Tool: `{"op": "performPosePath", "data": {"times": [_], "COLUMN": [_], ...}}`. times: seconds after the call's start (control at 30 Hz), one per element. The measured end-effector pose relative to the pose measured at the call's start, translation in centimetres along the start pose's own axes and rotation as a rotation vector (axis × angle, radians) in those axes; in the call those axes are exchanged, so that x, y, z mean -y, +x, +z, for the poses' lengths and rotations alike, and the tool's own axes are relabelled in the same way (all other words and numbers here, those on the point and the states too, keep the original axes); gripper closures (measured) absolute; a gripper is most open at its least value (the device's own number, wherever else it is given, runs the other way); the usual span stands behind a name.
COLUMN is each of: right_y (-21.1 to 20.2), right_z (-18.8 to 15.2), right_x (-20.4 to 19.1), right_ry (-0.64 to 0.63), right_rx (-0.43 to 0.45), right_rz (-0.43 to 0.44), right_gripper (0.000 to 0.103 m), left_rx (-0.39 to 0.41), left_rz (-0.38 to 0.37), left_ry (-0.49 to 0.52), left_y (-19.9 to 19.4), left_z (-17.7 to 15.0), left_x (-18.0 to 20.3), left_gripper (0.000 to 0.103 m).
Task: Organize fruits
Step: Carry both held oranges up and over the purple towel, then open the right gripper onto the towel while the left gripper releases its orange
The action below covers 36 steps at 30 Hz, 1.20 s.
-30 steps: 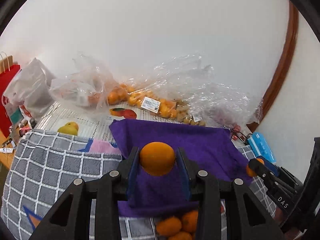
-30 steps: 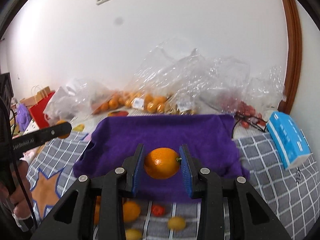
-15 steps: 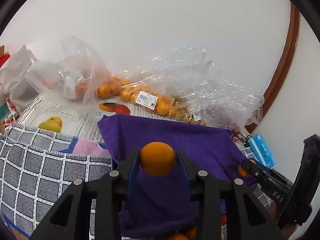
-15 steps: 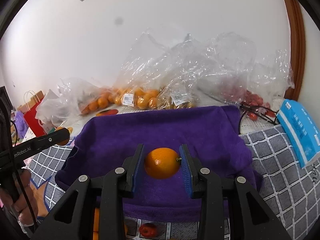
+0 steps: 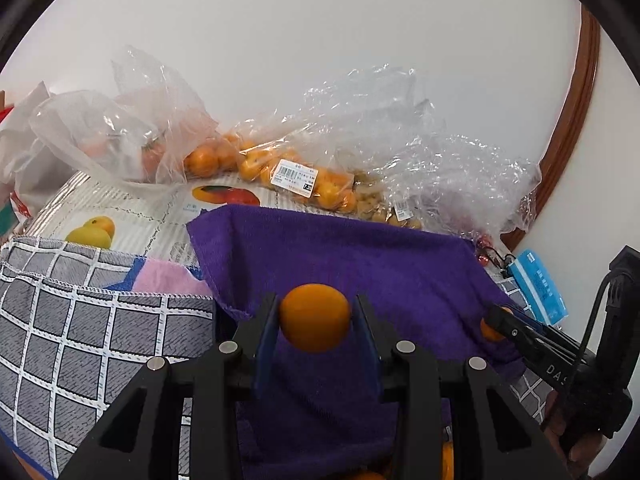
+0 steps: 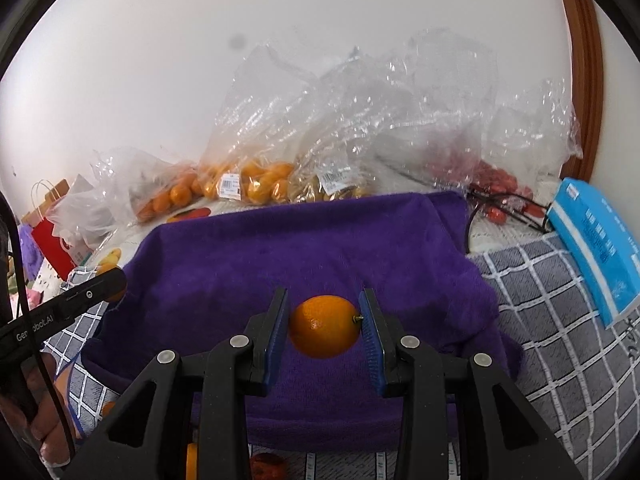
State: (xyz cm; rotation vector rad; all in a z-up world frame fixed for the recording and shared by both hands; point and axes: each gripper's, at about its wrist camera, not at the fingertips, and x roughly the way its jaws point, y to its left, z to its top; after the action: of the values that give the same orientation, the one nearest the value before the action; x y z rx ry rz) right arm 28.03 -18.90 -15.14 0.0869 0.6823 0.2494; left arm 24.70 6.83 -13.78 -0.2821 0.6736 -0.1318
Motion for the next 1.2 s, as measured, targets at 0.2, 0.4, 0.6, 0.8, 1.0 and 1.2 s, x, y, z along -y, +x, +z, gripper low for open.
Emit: {"op": "performPosePath", "data": {"times": [0.2,0.4,0.6,0.8,1.0,1.2], "right_y": [0.6,1.4,1.9,2.2,2.7,2.8], "right_z": [-0.4,-0.7,-1.0,-1.3,-1.5,-1.6], "right_x": [-0.2,0.1,0.4,0.7,0.8,0.5], "right_ry": [-0.007,0.01,0.02,0.037,0.043,0.027], "right_rx": [-0.016,-0.041,-0.057,-0.076,-0.091,-0.091], "right_rz": [0.0,-0.003,-0.006,-0.011,-0.021,-0.028], "right_gripper": [0.068,0.068,0.068,0.068,0.068,0.068], "left_rx": [-0.026,-0.059,-0.09,-0.12,-0.125,-0.123], "left_rz": [-0.004,0.006,0.01,0.016,0.019,0.028], "left_ry": [-0.005,0.016,0.032,0.041,0.044,0.051], "left_y": [0.6,1.5,2.1,2.9,3.1,3.1], "left_z": [-0.3,-0.7,-1.0,-1.2,-1.3,-1.3], "left_x": [-0.1,0.2,0.4,0.7,0.7,0.9], "left_gripper": [0.068,0.068,0.068,0.068,0.068,0.068]}}
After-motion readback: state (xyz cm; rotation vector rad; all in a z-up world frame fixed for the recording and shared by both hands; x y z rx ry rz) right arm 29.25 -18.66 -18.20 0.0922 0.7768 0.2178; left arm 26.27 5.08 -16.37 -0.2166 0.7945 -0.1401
